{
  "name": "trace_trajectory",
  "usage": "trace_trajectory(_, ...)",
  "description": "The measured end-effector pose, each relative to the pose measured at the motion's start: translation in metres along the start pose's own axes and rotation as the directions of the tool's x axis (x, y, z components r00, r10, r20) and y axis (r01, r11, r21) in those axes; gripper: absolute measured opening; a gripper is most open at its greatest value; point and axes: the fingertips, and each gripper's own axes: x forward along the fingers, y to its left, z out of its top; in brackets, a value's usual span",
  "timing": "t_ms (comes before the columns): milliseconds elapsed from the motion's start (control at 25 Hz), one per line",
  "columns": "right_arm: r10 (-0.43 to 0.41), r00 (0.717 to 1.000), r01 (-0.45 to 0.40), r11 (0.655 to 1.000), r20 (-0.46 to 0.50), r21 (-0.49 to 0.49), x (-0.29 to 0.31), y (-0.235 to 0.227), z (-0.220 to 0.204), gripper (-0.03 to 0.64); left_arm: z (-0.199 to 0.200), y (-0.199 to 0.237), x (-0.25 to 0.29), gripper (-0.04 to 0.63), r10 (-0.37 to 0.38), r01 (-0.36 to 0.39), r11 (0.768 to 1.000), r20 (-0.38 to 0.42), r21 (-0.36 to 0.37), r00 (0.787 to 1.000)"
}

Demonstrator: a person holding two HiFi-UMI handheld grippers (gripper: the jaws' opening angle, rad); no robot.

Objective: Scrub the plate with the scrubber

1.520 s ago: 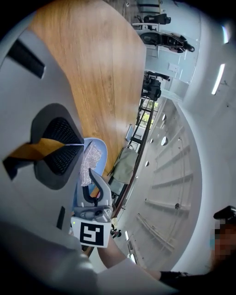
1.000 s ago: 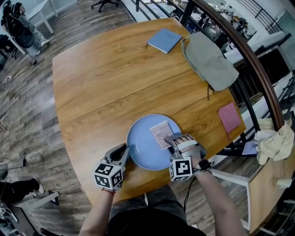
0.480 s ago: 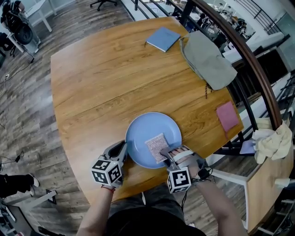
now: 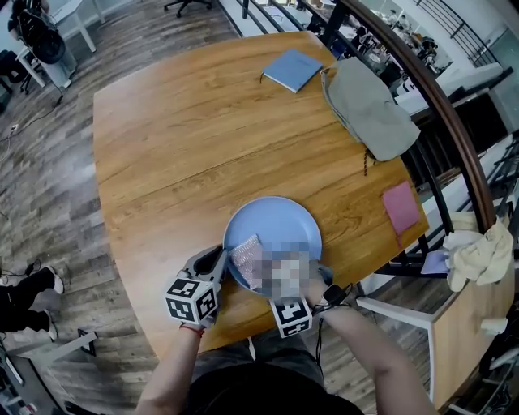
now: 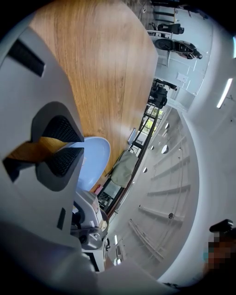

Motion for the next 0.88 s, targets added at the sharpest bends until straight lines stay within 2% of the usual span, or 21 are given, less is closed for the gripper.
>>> trace_trajectory(320,-0.094,0.991,0.084,0.991,-0.095,-0.101,0.015,-0.041,-0.026,0.087,-0.001,-0.002,-0.001,0.031,0.016,-0.014,0.998,-0.033,0.063,0.999)
trace_trajectory(640,-0.168,0.958,0.161,0.986,-0.233,-0.047,0.016,-0.067,-0.068,0.089,-0.003,-0.003,-0.001,0.031,0.005,-0.002,0.997,-0.041,0.071,0.999)
trace_trajectory(880,-0.132,0.944,0.150,0.988,-0.301,0.038,0.004,-0.062,-0.095,0.088,-0.003,-0.004,-0.001,0.031,0.012,-0.008,0.996,-0.044,0.085,0.999)
